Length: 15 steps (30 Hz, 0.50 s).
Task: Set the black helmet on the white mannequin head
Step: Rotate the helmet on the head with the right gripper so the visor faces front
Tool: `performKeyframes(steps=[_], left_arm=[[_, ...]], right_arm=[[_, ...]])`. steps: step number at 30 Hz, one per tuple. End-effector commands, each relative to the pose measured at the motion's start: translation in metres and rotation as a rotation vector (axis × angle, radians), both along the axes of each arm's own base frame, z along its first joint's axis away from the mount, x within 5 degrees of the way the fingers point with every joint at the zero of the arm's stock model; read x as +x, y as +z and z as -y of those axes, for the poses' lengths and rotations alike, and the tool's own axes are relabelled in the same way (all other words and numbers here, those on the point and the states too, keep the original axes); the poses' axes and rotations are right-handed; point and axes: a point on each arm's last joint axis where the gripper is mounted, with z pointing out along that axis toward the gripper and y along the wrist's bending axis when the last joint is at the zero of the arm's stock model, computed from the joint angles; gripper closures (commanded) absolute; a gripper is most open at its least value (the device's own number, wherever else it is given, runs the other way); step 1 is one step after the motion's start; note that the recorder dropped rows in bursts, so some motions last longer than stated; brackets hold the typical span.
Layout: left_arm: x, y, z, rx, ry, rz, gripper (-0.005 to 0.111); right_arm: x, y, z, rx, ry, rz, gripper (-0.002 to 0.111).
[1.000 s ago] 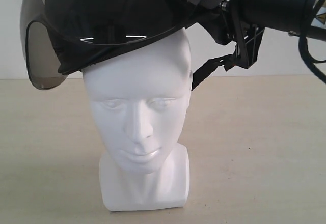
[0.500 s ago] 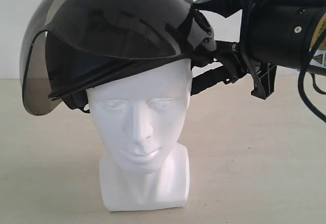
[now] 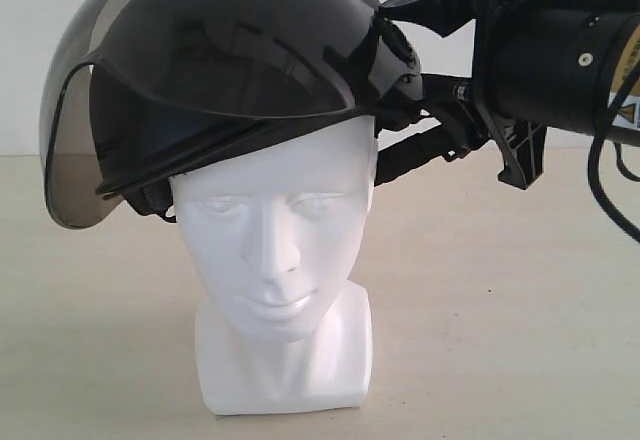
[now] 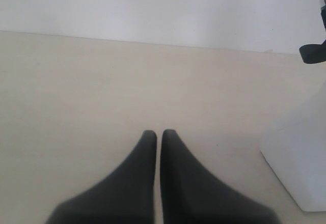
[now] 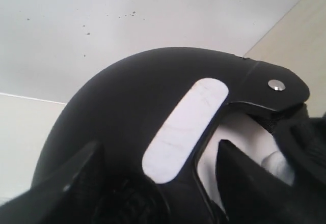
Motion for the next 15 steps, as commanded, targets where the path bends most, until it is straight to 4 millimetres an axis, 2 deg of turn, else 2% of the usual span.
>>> performKeyframes(steps=[1, 5, 11, 15], left_arm=[[0.000, -0.001, 0.000, 0.005, 0.001, 0.006, 0.102], [0.000, -0.001, 0.000, 0.005, 0.001, 0.006, 0.102], [0.000, -0.001, 0.000, 0.005, 0.001, 0.006, 0.102], [0.000, -0.001, 0.000, 0.005, 0.001, 0.006, 0.102]], right_arm=[[0.004, -0.025, 0.008, -0.262, -0.037, 0.004, 0.032], [0.000, -0.020, 0.013, -0.276, -0.056, 0.024, 0.037], [-0.012, -0.005, 0.029, -0.328, -0.124, 0.067, 0.037], [-0.016, 0.000, 0.032, -0.368, -0.124, 0.108, 0.037]])
